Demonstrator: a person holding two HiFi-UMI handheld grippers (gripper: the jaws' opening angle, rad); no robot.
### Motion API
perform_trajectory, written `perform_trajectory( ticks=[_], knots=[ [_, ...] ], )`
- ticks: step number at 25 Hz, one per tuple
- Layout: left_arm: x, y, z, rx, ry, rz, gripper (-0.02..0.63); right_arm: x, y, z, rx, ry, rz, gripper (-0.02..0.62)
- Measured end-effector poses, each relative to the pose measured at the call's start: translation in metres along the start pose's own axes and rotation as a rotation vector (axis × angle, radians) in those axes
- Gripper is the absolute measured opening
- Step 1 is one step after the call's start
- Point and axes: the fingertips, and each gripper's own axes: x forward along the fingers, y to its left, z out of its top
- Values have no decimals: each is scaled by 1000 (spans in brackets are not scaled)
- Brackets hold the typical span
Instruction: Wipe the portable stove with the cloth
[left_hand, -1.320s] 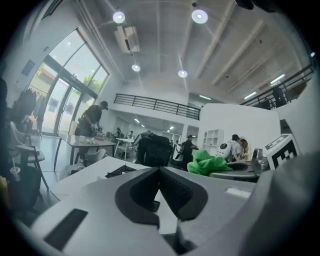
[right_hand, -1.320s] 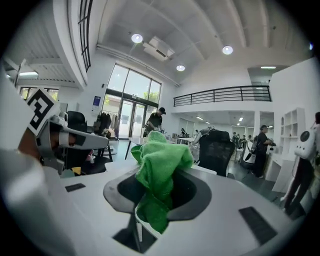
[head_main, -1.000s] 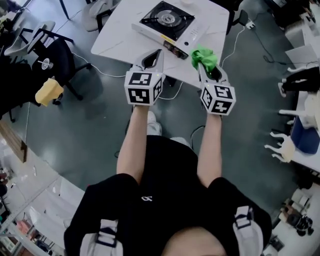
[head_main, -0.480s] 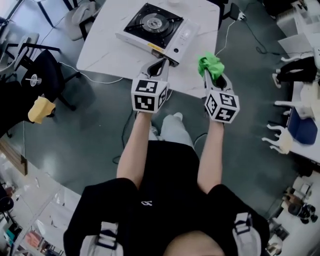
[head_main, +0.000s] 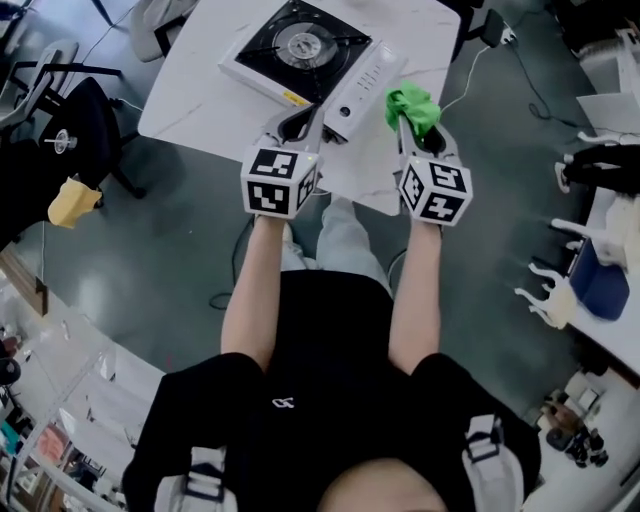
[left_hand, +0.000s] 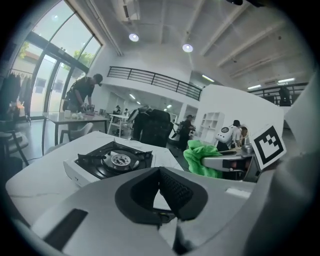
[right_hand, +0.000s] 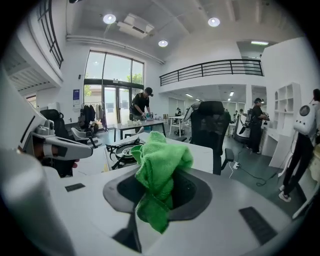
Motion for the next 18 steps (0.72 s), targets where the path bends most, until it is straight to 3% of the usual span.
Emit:
perform_trajectory(
  ticks=[8, 18],
  knots=[
    [44, 21, 1, -12, 48, 115, -5, 65, -40, 13, 16, 40, 40, 109],
    [76, 40, -1, -81, 48, 236, -5, 134, -59, 23, -60, 91, 137, 104]
  ],
)
